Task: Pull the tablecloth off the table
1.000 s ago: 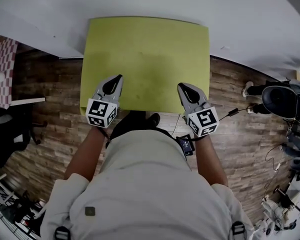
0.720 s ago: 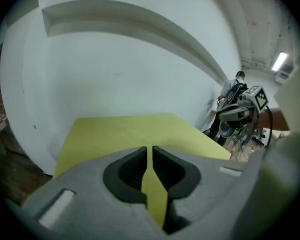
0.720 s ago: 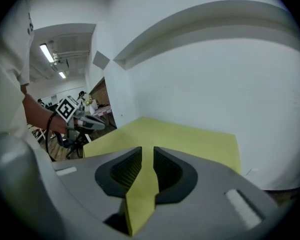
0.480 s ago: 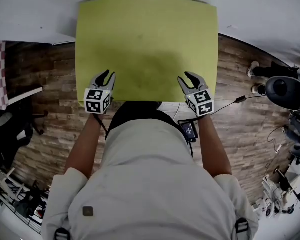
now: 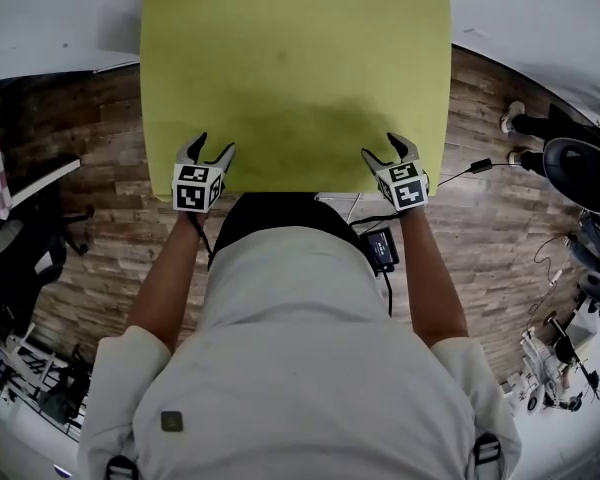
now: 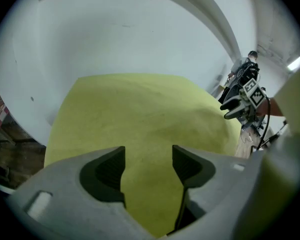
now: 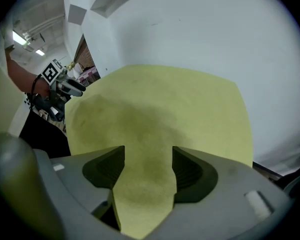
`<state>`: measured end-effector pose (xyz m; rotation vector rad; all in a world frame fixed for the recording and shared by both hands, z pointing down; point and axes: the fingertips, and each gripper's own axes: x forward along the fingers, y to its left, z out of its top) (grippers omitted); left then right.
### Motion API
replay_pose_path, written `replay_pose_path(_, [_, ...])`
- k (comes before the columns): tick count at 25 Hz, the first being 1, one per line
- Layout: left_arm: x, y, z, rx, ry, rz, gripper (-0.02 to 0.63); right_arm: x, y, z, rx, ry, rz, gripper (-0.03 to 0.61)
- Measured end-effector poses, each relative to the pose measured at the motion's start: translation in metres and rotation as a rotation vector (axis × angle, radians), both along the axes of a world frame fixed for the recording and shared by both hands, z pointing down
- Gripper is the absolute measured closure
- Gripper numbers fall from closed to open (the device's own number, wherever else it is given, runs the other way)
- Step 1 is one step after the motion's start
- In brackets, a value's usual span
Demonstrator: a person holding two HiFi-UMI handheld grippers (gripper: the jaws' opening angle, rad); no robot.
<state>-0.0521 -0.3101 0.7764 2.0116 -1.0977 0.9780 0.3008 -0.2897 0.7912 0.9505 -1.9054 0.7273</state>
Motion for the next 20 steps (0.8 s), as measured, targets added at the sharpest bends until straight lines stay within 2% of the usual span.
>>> replay_pose_path(6, [-0.012, 0.001, 0.029, -0.064, -0.043, -0.017, 0.257, 0.005, 0.003, 0.023, -0.061, 0.053, -0.003, 0.265])
replay_pose_path(13, [-0.017, 0.0, 0.041, -0.053, -0.116, 0.005, 0.256, 0.006, 0.001, 0.025, -0.052, 0.087, 0.005, 0.275])
replay_pose_path(20, [-0.017, 0.001, 0.042, -0.054, -0.135, -0.005, 0.263, 0.005, 0.001, 0.026, -0.044, 0.093, 0.021, 0.298])
